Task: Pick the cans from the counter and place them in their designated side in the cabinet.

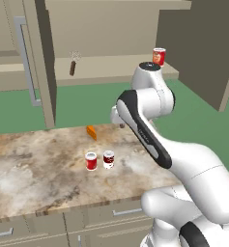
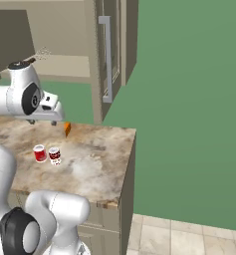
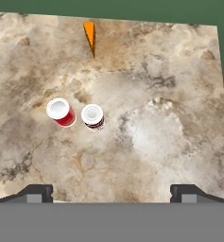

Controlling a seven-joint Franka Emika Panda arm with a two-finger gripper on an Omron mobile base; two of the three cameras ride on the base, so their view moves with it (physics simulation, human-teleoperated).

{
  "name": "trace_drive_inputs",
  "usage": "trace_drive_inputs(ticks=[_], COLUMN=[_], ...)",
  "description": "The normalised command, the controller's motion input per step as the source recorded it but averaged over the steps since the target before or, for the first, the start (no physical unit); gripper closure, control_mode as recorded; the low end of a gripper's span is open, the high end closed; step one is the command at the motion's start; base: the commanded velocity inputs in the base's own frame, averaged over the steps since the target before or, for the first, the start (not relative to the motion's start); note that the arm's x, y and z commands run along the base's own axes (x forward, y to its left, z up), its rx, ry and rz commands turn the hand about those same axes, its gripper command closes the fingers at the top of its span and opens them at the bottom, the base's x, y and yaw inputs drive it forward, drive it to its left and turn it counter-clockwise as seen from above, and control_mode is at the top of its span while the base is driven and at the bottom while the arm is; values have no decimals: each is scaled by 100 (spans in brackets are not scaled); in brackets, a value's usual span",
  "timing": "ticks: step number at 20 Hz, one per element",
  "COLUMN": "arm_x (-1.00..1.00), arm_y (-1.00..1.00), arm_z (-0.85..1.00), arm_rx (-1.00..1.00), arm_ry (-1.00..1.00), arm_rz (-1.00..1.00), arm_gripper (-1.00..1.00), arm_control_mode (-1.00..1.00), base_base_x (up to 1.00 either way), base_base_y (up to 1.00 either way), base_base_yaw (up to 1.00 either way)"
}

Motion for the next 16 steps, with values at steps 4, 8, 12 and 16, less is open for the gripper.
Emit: trace_drive_inputs(ticks=[4,8,12,16], arm_x=[0,5,0,0], arm_y=[34,26,23,21], arm_z=[-9,-15,-21,-19], arm_rx=[1,4,4,2], arm_ry=[-1,0,0,0], arm_rz=[0,0,1,1], arm_gripper=[-100,-100,-100,-100], arm_control_mode=[-100,-100,-100,-100], base_base_x=[0,0,0,0], base_base_y=[0,0,0,0], base_base_yaw=[0,0,0,0])
